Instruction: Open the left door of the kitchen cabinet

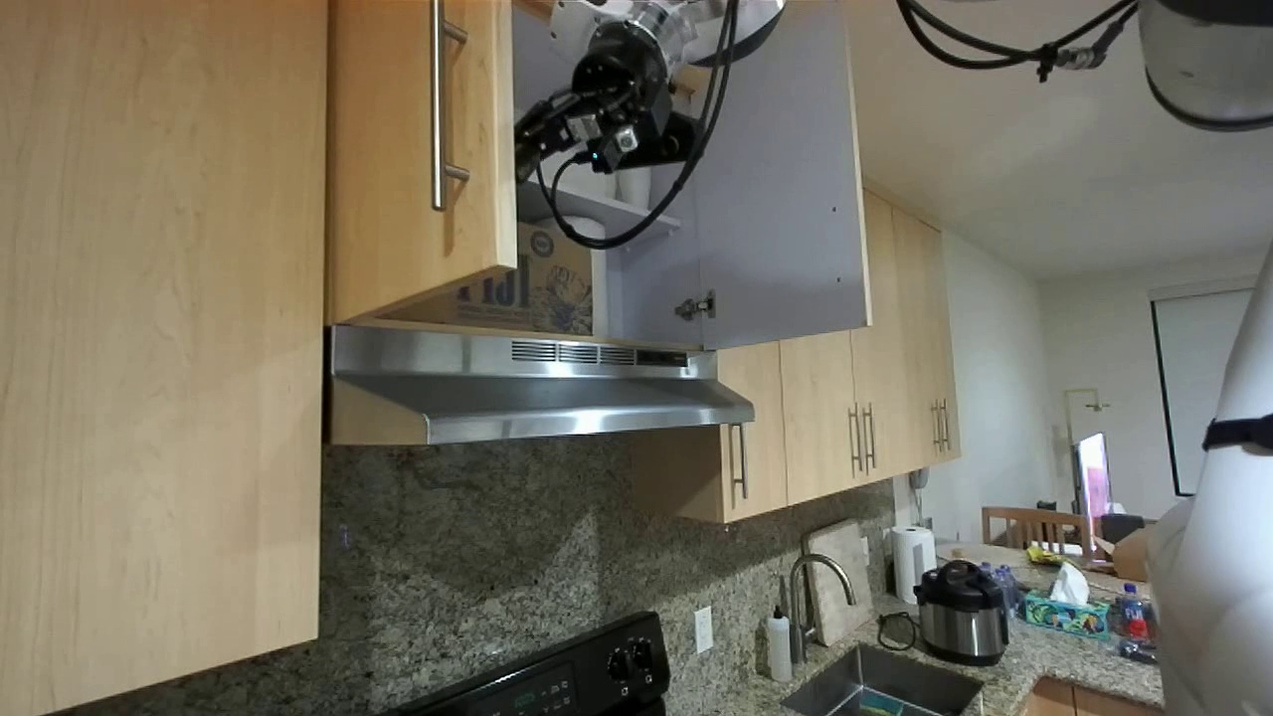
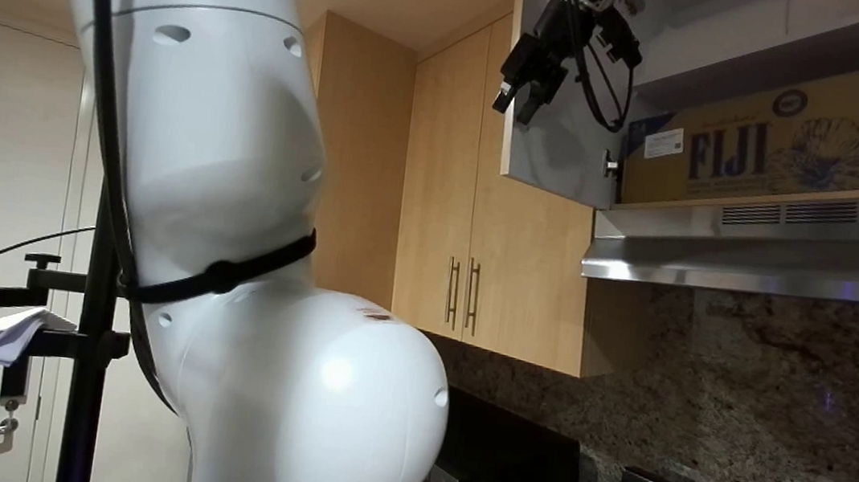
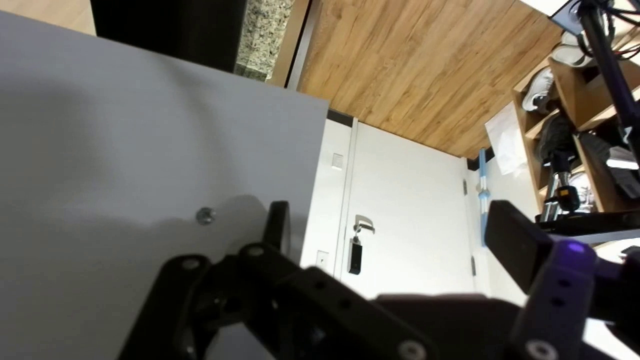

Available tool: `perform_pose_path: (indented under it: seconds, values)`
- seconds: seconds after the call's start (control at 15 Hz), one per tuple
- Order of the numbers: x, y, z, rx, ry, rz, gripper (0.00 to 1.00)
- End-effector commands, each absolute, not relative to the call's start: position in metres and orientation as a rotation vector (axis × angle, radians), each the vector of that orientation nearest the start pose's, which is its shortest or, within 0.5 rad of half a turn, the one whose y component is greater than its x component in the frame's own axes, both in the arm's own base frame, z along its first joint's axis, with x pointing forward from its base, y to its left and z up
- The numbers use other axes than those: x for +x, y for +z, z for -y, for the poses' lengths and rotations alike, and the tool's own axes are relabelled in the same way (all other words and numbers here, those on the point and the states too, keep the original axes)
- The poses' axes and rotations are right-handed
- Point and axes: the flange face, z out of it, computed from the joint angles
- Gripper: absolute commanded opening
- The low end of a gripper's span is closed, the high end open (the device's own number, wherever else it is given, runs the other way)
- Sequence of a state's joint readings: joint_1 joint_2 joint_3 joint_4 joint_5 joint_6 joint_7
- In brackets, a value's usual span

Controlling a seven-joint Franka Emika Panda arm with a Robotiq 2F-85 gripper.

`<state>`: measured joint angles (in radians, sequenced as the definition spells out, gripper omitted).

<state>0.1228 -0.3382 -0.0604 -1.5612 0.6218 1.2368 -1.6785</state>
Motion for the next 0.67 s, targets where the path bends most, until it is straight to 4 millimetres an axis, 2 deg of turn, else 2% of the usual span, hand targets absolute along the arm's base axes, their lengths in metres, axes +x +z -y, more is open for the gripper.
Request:
perform_pose_path:
  seconds: [0.0, 0.4, 0.6]
  values:
    - [0.369, 0.770, -0.102, 1.789, 0.690, -2.955, 1.00]
    - [0.363, 0.754, -0.125, 1.631, 0.557, -3.018, 1.00]
    - [0.359, 0.754, -0.124, 1.530, 0.553, -3.082, 1.00]
